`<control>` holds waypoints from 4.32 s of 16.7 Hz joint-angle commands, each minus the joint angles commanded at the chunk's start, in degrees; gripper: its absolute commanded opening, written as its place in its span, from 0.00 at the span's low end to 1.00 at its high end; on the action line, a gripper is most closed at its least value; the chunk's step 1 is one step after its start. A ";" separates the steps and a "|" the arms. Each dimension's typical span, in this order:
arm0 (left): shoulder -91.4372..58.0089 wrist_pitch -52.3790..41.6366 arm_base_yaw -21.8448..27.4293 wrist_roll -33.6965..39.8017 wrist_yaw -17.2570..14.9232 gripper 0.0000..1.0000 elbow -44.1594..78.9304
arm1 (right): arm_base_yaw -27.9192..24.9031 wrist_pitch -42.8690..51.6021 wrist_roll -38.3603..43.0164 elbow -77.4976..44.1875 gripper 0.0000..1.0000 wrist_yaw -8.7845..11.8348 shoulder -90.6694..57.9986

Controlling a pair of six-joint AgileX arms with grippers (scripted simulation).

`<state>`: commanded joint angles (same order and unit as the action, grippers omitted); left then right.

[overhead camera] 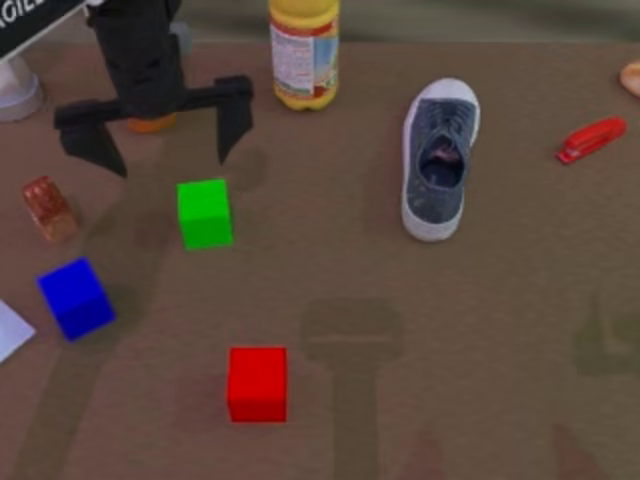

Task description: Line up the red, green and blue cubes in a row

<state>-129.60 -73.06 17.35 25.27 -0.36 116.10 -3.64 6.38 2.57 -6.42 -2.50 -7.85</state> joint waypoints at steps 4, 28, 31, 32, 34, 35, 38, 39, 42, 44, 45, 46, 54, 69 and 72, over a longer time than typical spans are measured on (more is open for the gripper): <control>-7.03 -3.61 1.00 1.52 0.06 1.00 7.41 | 2.90 -5.99 -2.44 6.07 1.00 2.33 7.36; -10.47 12.14 0.98 1.51 0.03 0.70 -5.10 | 3.07 -6.38 -2.57 6.43 1.00 2.50 7.85; -10.47 12.14 0.98 1.51 0.03 0.47 -5.10 | 3.07 -6.38 -2.57 6.43 1.00 2.50 7.85; -10.47 12.14 0.98 1.51 0.03 0.40 -5.10 | 3.07 -6.38 -2.57 6.43 1.00 2.50 7.85; -10.47 12.14 0.98 1.51 0.03 0.25 -5.10 | 3.07 -6.38 -2.57 6.43 1.00 2.50 7.85; -10.47 12.14 0.98 1.51 0.03 0.17 -5.10 | 3.07 -6.38 -2.57 6.43 1.00 2.50 7.85; -10.47 12.14 0.98 1.51 0.03 0.00 -5.10 | 3.07 -6.38 -2.57 6.43 1.00 2.50 7.85; -10.47 12.14 0.98 1.51 0.03 0.00 -5.10 | 3.07 -6.38 -2.57 6.43 1.00 2.50 7.85; -10.47 12.14 0.98 1.51 0.03 0.00 -5.10 | 3.07 -6.38 -2.57 6.43 1.00 2.50 7.85; -10.47 12.14 0.98 1.51 0.03 0.00 -5.10 | 3.07 -6.38 -2.57 6.43 1.00 2.50 7.85; -10.47 12.14 0.98 1.51 0.03 0.00 -5.10 | 3.07 -6.38 -2.57 6.43 1.00 2.50 7.85; -10.38 12.12 0.89 1.44 0.04 0.00 -5.06 | 3.07 -6.38 -2.57 6.43 1.00 2.50 7.85; -7.90 -0.71 -0.10 1.58 0.07 0.00 4.95 | 3.07 -6.38 -2.57 6.43 1.00 2.50 7.85; 5.33 3.44 20.39 15.29 0.22 0.00 -12.62 | 3.07 -6.38 -2.57 6.43 1.00 2.50 7.85; 10.34 5.40 28.18 20.39 0.29 0.00 -19.60 | 3.07 -6.38 -2.57 6.43 1.00 2.50 7.85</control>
<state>-119.26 -67.66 45.53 45.67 -0.07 96.50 -0.57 0.00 0.00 0.00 0.00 0.00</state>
